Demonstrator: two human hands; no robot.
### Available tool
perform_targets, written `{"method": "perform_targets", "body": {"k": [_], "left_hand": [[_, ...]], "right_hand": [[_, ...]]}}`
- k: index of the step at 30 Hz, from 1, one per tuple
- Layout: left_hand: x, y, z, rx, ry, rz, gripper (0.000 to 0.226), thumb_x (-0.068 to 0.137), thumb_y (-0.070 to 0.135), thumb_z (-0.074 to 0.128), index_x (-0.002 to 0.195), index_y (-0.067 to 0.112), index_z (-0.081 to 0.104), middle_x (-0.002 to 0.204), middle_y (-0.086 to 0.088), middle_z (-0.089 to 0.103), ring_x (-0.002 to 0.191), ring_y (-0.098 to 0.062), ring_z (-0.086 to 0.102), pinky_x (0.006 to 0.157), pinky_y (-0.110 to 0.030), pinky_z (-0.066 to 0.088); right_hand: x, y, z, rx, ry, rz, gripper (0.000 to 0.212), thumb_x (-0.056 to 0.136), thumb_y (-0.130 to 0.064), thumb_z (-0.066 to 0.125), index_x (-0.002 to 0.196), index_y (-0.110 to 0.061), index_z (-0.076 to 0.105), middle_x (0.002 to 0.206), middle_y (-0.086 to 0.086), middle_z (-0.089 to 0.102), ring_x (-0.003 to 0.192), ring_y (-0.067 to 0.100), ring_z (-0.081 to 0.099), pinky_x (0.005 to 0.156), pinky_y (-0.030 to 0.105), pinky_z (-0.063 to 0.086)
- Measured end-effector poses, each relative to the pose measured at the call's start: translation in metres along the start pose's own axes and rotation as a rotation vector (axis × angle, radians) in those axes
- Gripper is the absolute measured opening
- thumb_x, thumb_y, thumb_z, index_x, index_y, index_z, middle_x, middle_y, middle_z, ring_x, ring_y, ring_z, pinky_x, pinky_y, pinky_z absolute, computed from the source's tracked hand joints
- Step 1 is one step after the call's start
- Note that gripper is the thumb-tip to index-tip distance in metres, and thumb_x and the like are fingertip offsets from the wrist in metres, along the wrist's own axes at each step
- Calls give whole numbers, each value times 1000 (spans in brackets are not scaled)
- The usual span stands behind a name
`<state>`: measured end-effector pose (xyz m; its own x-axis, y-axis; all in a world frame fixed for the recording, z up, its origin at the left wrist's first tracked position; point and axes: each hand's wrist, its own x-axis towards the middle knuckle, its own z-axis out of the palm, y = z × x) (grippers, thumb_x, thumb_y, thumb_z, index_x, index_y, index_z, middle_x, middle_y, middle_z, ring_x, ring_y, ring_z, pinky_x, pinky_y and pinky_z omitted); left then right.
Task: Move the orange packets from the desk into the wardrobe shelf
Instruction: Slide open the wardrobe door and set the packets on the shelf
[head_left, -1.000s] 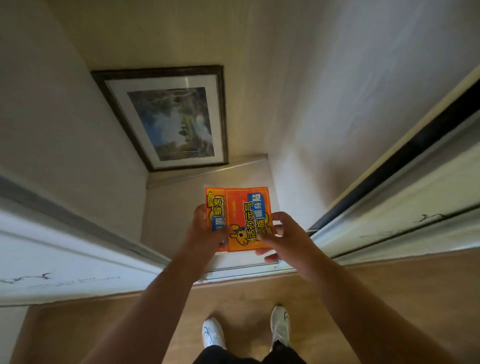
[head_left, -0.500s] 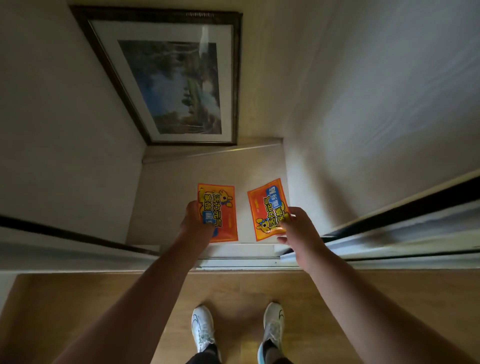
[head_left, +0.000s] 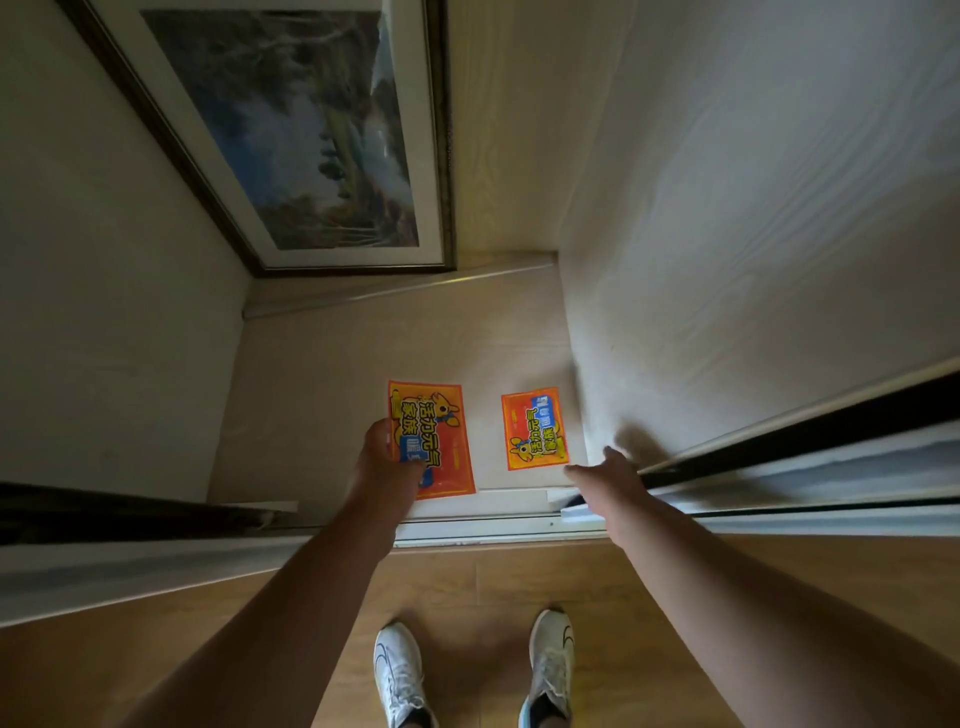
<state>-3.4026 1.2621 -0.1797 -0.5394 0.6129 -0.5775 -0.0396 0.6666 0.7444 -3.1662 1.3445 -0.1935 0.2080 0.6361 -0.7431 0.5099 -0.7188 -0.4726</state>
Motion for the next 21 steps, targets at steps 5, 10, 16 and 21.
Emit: {"method": "perform_targets", "body": {"k": [5,10,16,21], "left_hand": [[10,-4,11,10,6,-16,47,90,-8,62,124,22,49,117,-6,62,98,-25,64,75,-35,56],[27,6,25,46,44,34,46,91,-4,63,125,22,49,116,-2,61,99,-23,63,66,-28,52],[50,8,29,148,-64,19,67,88,7,73,145,22,40,132,-4,62,114,-28,65,96,-44,56],[57,-7,-2,477,16,-60,88,83,14,79,155,5,30,149,-24,50,134,-38,52,106,-38,44]], "right_hand": [[-18,-16,8,-209,-79,-185,51,98,-21,62,147,-11,54,141,14,63,121,32,65,90,36,52],[-10,-29,18,-402,-63,-383,70,89,-46,63,154,-26,45,151,2,55,130,26,61,108,44,51],[-13,-39,17,-591,-34,-505,67,98,-39,61,158,-22,36,161,1,41,143,27,46,115,46,42],[-17,-47,11,-667,-2,-551,63,101,-37,58,158,-23,35,163,1,36,141,33,47,112,46,44]]}}
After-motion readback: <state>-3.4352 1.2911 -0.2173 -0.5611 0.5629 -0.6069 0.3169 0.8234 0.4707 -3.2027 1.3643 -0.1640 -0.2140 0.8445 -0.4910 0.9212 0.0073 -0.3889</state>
